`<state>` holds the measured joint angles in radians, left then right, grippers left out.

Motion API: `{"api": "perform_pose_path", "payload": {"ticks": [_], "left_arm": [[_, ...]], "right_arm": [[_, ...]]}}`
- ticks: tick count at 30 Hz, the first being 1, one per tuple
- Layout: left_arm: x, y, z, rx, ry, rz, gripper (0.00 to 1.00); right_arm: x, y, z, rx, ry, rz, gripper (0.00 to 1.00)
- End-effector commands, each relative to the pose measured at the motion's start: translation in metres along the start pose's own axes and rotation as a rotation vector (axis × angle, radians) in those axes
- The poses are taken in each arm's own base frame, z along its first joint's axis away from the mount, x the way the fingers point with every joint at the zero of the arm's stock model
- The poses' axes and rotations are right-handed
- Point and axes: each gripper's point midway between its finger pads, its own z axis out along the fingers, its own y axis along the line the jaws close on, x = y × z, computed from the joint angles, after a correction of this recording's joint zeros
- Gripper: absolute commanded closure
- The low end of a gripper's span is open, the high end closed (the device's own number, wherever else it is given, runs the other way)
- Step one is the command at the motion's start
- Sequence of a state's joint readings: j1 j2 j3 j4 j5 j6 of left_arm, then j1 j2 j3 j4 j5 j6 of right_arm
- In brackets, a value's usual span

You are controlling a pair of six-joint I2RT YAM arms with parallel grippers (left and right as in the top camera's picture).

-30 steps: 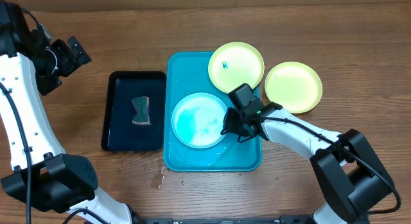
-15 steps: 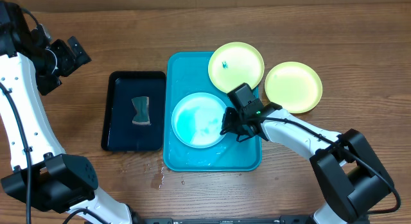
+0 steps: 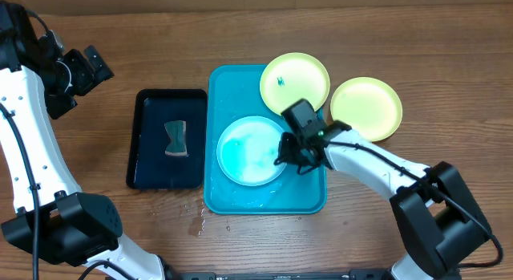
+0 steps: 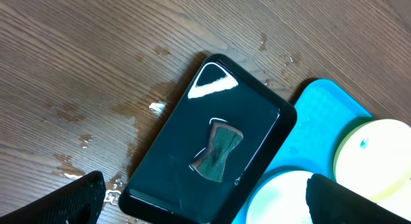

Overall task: Clean dirty plates on tray and stack at the side
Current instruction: 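Lift the light blue plate by its rim with the right gripper, then tilt the light blue plate over the black tray to drain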

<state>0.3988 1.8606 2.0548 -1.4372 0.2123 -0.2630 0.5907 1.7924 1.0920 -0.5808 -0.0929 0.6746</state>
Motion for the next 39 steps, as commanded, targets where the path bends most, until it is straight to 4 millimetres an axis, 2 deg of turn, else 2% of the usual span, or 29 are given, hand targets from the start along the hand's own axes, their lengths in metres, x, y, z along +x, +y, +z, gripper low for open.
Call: {"api": "perform_pose_path", "payload": {"ticks": [1, 3, 6, 10, 12, 15, 19, 23, 28, 33, 36, 37, 39], "left_arm": [[0.002, -0.001, -0.001, -0.004, 0.001, -0.008, 0.00], [0.002, -0.001, -0.001, -0.004, 0.001, -0.008, 0.00], [0.002, -0.001, -0.001, -0.004, 0.001, -0.008, 0.00], [0.002, -0.001, -0.001, -0.004, 0.001, -0.008, 0.00], [0.002, -0.001, -0.001, -0.004, 0.001, -0.008, 0.00], [0.002, -0.001, -0.001, -0.004, 0.001, -0.008, 0.00], [0.002, -0.001, -0.001, -0.004, 0.001, -0.008, 0.00], [0.002, -0.001, -0.001, -0.004, 0.001, -0.008, 0.00], [0.002, -0.001, -0.001, -0.004, 0.001, -0.008, 0.00], [0.002, -0.001, -0.001, -0.004, 0.001, -0.008, 0.00], [0.002, -0.001, -0.001, -0.004, 0.001, -0.008, 0.00], [0.002, -0.001, -0.001, -0.004, 0.001, -0.008, 0.00], [0.002, -0.001, -0.001, -0.004, 0.001, -0.008, 0.00]], "right_arm": [[-0.044, 0.038, -0.048, -0.042, -0.127, -0.111, 0.96], [-0.053, 0.049, -0.063, -0.057, -0.145, -0.116, 0.96], [-0.075, 0.078, -0.088, -0.128, -0.221, -0.130, 0.96], [-0.082, 0.105, -0.087, -0.199, -0.280, -0.161, 0.96], [-0.078, 0.121, -0.081, -0.218, -0.298, -0.179, 0.96], [-0.071, 0.133, -0.073, -0.194, -0.335, -0.194, 0.96], [-0.045, 0.164, -0.061, -0.176, -0.388, -0.271, 0.96], [-0.031, 0.183, -0.064, -0.143, -0.476, -0.340, 0.96], [-0.026, 0.205, -0.074, -0.154, -0.561, -0.469, 0.96], [-0.032, 0.222, -0.094, -0.117, -0.662, -0.626, 0.96], [-0.041, 0.229, -0.117, -0.015, -0.778, -0.703, 0.96], [-0.044, 0.233, -0.132, 0.039, -0.839, -0.726, 0.96], [-0.043, 0.242, -0.149, 0.090, -0.905, -0.769, 0.96]]}}
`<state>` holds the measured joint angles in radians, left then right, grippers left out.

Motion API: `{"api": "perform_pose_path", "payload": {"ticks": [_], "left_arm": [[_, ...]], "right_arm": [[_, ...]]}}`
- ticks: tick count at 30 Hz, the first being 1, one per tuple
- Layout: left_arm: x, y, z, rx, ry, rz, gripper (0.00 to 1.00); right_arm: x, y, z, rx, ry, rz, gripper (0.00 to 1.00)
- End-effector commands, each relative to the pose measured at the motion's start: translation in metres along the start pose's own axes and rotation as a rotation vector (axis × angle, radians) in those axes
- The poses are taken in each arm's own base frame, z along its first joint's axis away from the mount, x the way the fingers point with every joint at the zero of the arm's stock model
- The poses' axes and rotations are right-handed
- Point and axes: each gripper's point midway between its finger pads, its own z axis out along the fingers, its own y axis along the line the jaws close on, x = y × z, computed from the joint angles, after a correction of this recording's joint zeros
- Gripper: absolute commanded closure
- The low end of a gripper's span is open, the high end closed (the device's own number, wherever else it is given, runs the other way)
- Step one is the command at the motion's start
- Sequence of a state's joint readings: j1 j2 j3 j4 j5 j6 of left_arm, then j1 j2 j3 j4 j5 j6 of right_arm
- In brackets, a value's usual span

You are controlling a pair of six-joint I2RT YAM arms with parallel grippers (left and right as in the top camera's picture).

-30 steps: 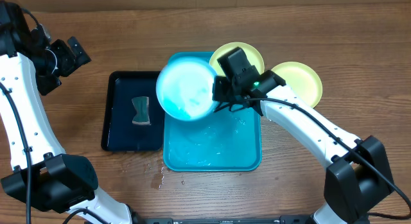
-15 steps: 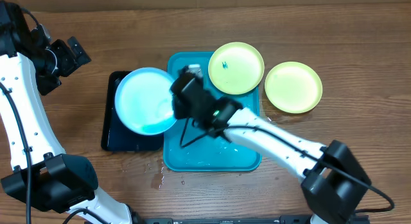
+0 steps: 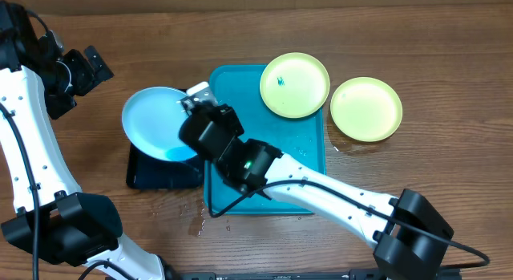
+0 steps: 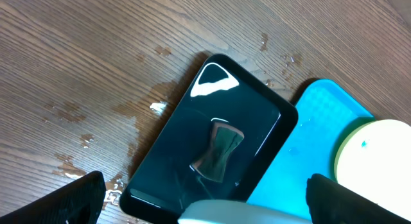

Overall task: Clean dirty plates on tray and stack at the side
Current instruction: 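Tilt the light blue plate over the black tray to drain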

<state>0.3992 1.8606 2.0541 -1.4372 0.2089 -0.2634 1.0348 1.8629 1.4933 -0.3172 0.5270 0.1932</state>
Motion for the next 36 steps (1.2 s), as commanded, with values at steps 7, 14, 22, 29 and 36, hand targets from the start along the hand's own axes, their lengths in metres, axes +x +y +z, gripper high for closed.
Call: {"api": "perform_pose_path", "payload": {"ticks": [7, 14, 22, 29, 36], "left_arm": [[0.002, -0.002, -0.001, 0.000, 0.001, -0.007, 0.00], [0.002, -0.002, -0.001, 0.000, 0.001, -0.007, 0.00], [0.002, -0.002, -0.001, -0.001, 0.001, -0.007, 0.00], [0.002, -0.002, -0.001, -0.001, 0.001, -0.007, 0.00], [0.002, -0.002, -0.001, -0.001, 0.001, -0.007, 0.00]], "right_arm": [[-0.074, 0.032, -0.063, 0.206, -0.268, -0.354, 0.96], [-0.095, 0.014, -0.101, 0.462, -0.348, -0.311, 0.96], [-0.097, 0.013, -0.111, 0.501, -0.366, -0.268, 0.96], [-0.095, 0.029, -0.114, 0.445, -0.380, -0.280, 0.96], [-0.095, 0.031, -0.114, 0.433, -0.382, -0.283, 0.96]]}}
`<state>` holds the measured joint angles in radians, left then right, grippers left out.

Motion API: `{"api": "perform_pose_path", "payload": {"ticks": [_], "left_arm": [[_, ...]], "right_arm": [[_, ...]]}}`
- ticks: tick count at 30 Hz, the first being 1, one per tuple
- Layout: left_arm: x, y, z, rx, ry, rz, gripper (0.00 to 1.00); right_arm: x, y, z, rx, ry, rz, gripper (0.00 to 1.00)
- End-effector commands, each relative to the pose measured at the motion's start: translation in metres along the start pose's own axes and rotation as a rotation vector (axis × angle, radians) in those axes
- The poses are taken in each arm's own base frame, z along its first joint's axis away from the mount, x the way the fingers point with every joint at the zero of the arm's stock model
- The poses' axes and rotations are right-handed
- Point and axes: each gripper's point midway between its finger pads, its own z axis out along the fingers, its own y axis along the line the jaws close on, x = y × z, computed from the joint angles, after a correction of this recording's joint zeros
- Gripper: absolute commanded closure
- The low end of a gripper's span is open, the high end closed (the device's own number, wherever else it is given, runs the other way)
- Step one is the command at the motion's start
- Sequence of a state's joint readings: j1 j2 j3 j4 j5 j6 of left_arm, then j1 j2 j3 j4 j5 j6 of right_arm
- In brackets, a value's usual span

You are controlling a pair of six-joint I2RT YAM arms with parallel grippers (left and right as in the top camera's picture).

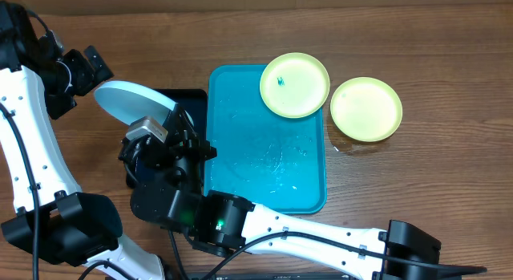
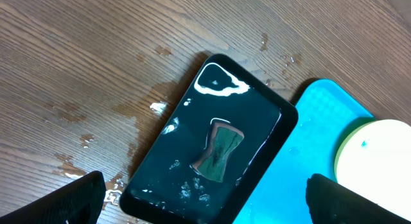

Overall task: Clean dirty plates on tray and stack at the side
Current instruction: 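Tilt the light blue plate over the black tray to drain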

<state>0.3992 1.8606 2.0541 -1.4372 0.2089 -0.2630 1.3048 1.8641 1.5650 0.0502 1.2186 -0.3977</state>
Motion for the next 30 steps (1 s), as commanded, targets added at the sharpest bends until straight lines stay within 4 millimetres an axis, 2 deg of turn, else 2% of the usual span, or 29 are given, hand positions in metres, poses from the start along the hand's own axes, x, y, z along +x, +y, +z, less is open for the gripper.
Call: {"api": "perform_pose_path", "payload": {"ticks": [1, 4, 10, 16, 22, 30], "left_arm": [[0.002, -0.002, -0.001, 0.000, 0.001, -0.008, 0.00], [0.002, -0.002, -0.001, -0.001, 0.001, -0.008, 0.00], [0.002, -0.002, -0.001, -0.001, 0.001, -0.008, 0.00], [0.002, -0.002, -0.001, -0.001, 0.001, -0.008, 0.00], [0.002, -0.002, -0.001, 0.000, 0.001, -0.008, 0.00], [0.002, -0.002, -0.001, -0.001, 0.001, -0.008, 0.00]], "right_arm": [[-0.013, -0.004, -0.003, -0.008, -0.019, 0.047, 0.96], [-0.014, -0.004, -0.003, -0.009, -0.020, 0.127, 0.96], [-0.013, -0.006, 0.000, -0.002, -0.016, 0.124, 0.96], [-0.015, 0.001, -0.006, -0.030, -0.027, 0.113, 0.96], [-0.014, -0.002, -0.002, -0.022, -0.021, 0.229, 0.96], [-0.010, -0.007, 0.006, -0.006, -0.010, 0.224, 0.96]]}}
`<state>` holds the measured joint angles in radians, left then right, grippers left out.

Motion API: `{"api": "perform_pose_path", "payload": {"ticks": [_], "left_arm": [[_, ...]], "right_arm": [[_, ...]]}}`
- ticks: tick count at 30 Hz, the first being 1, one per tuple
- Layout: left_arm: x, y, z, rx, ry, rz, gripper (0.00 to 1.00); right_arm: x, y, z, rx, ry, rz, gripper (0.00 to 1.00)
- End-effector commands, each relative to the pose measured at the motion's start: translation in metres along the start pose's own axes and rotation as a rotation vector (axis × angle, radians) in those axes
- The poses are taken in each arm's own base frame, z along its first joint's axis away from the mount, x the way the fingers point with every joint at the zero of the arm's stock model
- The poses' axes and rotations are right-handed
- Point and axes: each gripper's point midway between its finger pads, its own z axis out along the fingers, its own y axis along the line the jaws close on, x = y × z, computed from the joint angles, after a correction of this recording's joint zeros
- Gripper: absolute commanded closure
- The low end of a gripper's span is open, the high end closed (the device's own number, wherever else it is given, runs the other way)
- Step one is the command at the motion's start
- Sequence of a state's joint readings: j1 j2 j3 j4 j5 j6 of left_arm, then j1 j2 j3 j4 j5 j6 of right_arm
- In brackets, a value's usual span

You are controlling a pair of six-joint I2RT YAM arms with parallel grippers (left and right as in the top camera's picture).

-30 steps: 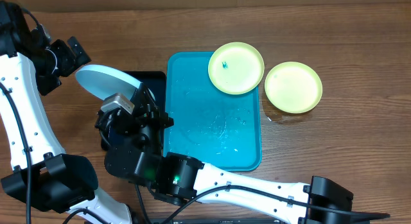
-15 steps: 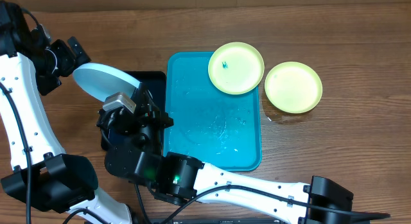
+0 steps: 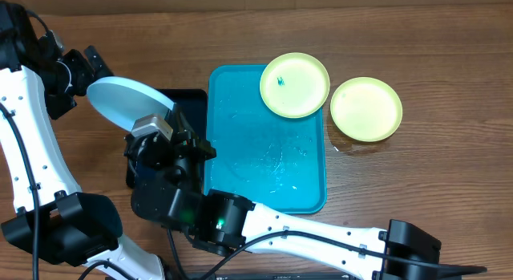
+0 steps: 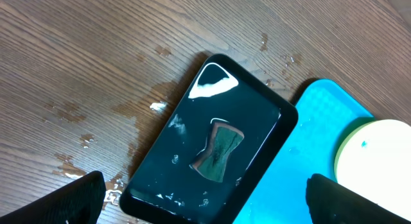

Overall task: Clean dirty plates on tray and stack at the side
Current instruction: 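Tilt the light blue plate over the black tray to drain, then carry the light blue plate with the right gripper onto the right yellow plate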

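Note:
My right gripper [image 3: 157,124] is shut on the rim of a light blue plate [image 3: 120,102]. It holds the plate tilted, high over the black water tray [image 4: 192,179]. A dark sponge [image 4: 218,157] lies in that tray among water drops. A yellow-green plate with a dark speck [image 3: 294,85] sits on the far right corner of the teal tray [image 3: 268,152]. Another yellow-green plate [image 3: 366,109] lies on the table beside it. My left gripper [image 4: 205,189] hangs open and empty, high above the black tray.
The raised right arm [image 3: 184,208] covers most of the black tray in the overhead view. Water patches wet the wood [image 4: 96,144] left of the black tray. The teal tray's floor is wet.
The light blue plate has shifted slightly up and left in the right gripper. The drops on the water in the black tray lie differently. The left arm has not moved.
My right gripper was at the light blue plate's rim on the teal tray. Then it held the plate over the black tray. A second ago the plate was tilted high above that tray with splashes on the water, and it stays there now.

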<state>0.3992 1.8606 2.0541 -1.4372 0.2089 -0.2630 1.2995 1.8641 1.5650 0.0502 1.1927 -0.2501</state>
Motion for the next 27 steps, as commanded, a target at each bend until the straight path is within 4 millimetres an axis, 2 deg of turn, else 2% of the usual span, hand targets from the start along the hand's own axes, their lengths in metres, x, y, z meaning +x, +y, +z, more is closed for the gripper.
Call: {"api": "perform_pose_path", "payload": {"ticks": [1, 7, 16, 19, 24, 27], "left_arm": [[0.002, -0.002, -0.001, -0.001, 0.001, -0.008, 0.00], [0.002, -0.002, -0.001, -0.001, 0.001, -0.008, 0.00], [0.002, -0.002, -0.001, -0.001, 0.001, -0.008, 0.00], [0.002, -0.002, -0.001, -0.001, 0.001, -0.008, 0.00], [0.002, -0.002, -0.001, 0.000, 0.001, -0.008, 0.00], [0.002, -0.002, -0.001, 0.000, 0.001, -0.008, 0.00]], "right_arm": [[-0.010, -0.006, 0.002, 0.006, -0.007, 0.070, 0.96], [-0.001, 0.012, -0.001, -0.088, 0.010, 0.000, 0.96], [0.001, 0.013, -0.002, -0.093, 0.021, 0.051, 0.96], [0.014, 0.019, -0.003, -0.123, 0.061, 0.092, 0.96], [0.048, 0.048, -0.013, -0.290, 0.194, 0.120, 0.96], [0.058, 0.055, -0.018, -0.339, 0.236, 0.119, 0.96]]}}
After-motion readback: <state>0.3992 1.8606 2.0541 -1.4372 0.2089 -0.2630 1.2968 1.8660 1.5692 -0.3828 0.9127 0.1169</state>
